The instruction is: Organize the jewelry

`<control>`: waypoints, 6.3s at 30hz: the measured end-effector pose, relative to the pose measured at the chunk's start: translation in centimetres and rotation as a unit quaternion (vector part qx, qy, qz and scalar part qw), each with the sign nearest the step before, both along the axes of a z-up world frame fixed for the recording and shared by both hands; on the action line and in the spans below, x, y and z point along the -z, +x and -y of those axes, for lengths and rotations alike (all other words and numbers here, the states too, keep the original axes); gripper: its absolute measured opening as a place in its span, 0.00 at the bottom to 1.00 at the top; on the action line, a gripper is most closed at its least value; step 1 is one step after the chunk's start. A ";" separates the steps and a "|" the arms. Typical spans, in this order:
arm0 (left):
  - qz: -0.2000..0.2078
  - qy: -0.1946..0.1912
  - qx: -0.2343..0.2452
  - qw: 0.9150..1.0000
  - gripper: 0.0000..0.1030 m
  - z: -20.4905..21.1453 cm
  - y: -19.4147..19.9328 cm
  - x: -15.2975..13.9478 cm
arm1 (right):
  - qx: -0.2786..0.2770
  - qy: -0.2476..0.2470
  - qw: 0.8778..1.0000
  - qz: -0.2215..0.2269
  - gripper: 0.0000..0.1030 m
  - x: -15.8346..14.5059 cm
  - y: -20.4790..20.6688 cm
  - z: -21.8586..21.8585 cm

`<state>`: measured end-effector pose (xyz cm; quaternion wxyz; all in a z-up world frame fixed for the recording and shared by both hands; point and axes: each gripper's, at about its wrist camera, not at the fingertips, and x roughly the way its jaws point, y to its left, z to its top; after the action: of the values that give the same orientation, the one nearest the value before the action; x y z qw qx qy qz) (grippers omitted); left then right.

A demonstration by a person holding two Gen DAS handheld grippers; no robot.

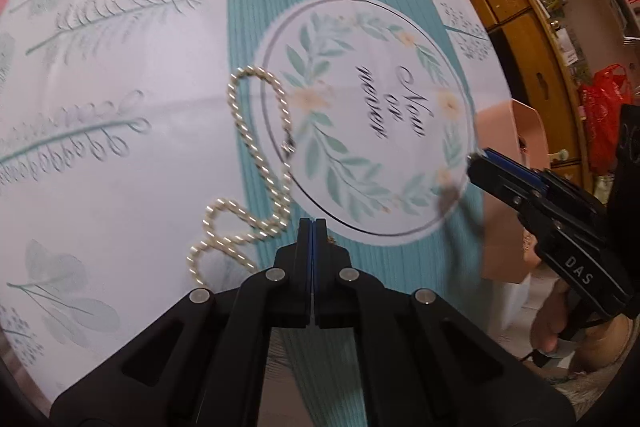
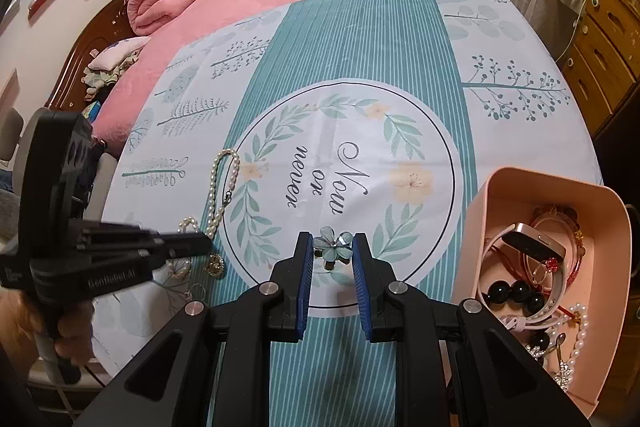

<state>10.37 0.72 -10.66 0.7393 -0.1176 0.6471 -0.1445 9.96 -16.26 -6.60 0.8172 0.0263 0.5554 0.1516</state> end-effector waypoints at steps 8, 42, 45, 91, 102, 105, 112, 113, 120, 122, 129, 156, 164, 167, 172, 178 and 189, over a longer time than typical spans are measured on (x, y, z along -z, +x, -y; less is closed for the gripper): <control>0.019 0.061 -0.006 0.998 0.00 -1.0 -1.2 -1.6 | -0.005 0.000 1.000 0.002 0.18 -0.4 -0.8 -0.3; 0.014 0.108 -0.097 0.989 0.08 -1.8 -1.8 -0.8 | -0.002 -0.009 1.000 -0.005 0.19 0.1 -0.7 0.5; 0.006 0.118 -0.086 0.989 0.03 -1.3 -1.4 -0.9 | -0.002 -0.007 1.000 -0.007 0.19 0.2 -0.5 0.5; 0.272 -0.061 0.104 0.955 0.02 15.1 -3.6 -34.9 | 0.129 0.014 0.988 0.088 0.19 -13.8 -10.6 16.1; 0.209 -0.057 0.177 0.960 0.02 21.5 -3.5 -27.9 | 0.171 0.001 0.984 0.048 0.19 -8.6 -12.8 20.4; 0.186 -0.048 0.192 0.962 0.02 22.7 -3.3 -24.9 | 0.171 0.002 0.984 0.042 0.19 -7.8 -12.7 20.5; 0.127 -0.013 0.208 0.970 0.02 24.1 -2.7 -17.2 | 0.160 0.004 0.986 0.036 0.19 -6.7 -11.5 19.9; 0.119 -0.006 0.207 0.971 0.02 24.2 -2.6 -16.2 | 0.157 0.003 0.987 0.036 0.19 -6.5 -11.2 19.8; 0.141 -0.014 0.199 0.970 0.02 22.6 -2.6 -19.0 | 0.149 0.006 0.988 0.037 0.19 -6.6 -10.4 19.4; 0.159 -0.023 0.200 0.967 0.02 22.5 -2.9 -20.9 | 0.147 0.006 0.988 0.040 0.19 -6.9 -10.3 19.4; 0.206 -0.049 0.194 0.958 0.02 23.3 -1.8 -25.4 | 0.144 0.012 0.989 0.043 0.19 -6.9 -9.6 19.5; 0.144 -0.005 0.196 0.970 0.03 28.3 4.9 -14.9 | 0.159 0.030 0.986 0.023 0.19 -1.6 -6.4 20.1; 0.124 -0.009 0.203 0.971 0.03 29.0 4.6 -12.1 | 0.148 0.018 0.989 0.023 0.20 -0.9 -4.8 19.5; 0.112 -0.007 0.208 0.972 0.03 29.3 4.8 -11.0 | 0.141 0.021 0.990 0.016 0.24 -0.5 -4.7 19.3; 0.100 0.012 0.216 0.971 0.08 29.6 5.3 -9.1 | 0.132 0.027 0.991 0.019 0.34 -0.2 -5.5 18.6; 0.095 0.029 0.213 0.972 0.46 27.5 4.4 -8.2 | 0.128 0.024 0.991 0.018 0.34 -0.5 -7.0 18.6; 0.083 0.080 0.156 0.981 0.46 18.6 0.5 -8.0 | 0.108 0.002 0.994 0.023 0.34 -2.4 -8.8 16.4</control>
<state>10.90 -17.88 -2.68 0.7659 0.0568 0.6032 -0.2152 1.17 -32.70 -4.20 0.8413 0.0842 0.5301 0.0639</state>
